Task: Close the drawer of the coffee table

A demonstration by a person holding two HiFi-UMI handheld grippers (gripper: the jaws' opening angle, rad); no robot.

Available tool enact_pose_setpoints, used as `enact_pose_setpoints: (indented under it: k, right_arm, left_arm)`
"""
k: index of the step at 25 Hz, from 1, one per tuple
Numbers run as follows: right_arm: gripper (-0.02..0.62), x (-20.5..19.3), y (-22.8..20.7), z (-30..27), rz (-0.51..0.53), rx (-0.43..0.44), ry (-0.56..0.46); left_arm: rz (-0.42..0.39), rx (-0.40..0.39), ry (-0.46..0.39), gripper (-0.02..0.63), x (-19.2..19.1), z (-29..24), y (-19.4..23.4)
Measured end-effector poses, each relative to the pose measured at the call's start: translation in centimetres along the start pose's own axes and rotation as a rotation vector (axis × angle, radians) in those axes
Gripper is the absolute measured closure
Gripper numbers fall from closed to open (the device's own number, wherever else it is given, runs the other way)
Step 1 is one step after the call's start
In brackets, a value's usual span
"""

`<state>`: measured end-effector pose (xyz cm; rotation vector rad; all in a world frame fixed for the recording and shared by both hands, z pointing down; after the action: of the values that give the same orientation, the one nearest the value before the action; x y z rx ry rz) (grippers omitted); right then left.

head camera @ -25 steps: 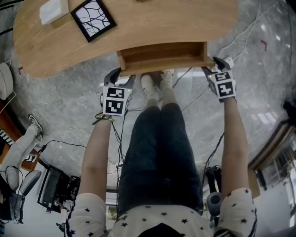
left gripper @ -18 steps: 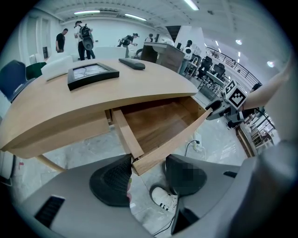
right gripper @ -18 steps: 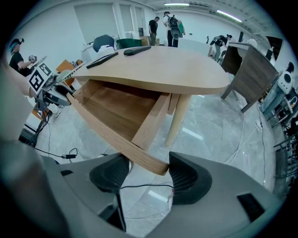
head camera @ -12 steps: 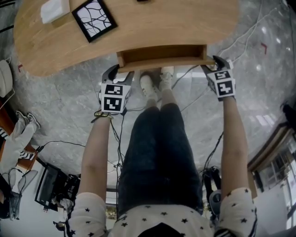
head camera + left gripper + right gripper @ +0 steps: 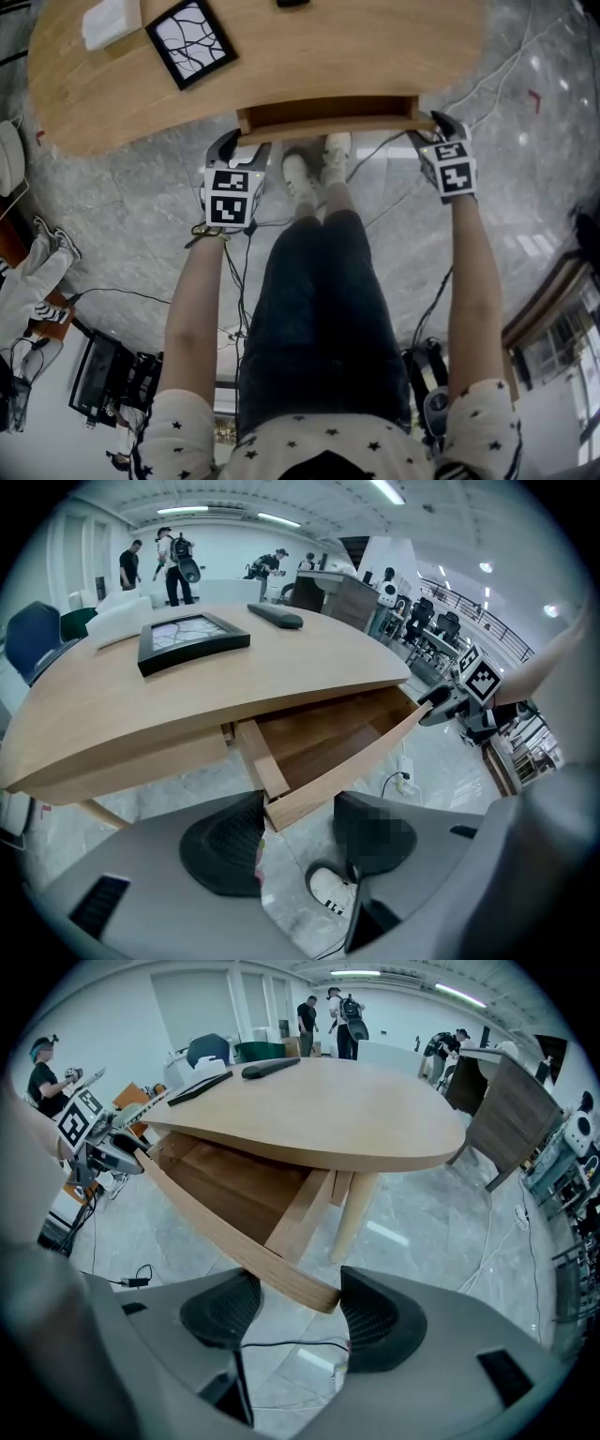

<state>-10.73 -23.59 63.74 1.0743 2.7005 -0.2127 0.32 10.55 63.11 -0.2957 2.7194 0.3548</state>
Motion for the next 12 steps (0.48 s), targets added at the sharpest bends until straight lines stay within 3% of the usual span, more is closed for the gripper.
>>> enact_pose_setpoints:
  k: [12]
  right_arm:
    - [0.324, 1.4, -0.8, -0.3, 0.002, 0.006, -0.021]
  left_arm:
    - [0.032, 0.049, -0.025, 0.364, 1.2, -0.4, 0.7]
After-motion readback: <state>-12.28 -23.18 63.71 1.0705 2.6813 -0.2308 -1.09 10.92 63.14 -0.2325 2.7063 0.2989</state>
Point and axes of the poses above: the fingertips, and each gripper's own axes: z backward along the fingers, y to its left, x out of its top, the point moved 4 cm from there along z, backward along the fingers, and after that the axes turned 2 degrees about -z, right-handed, at the moved point
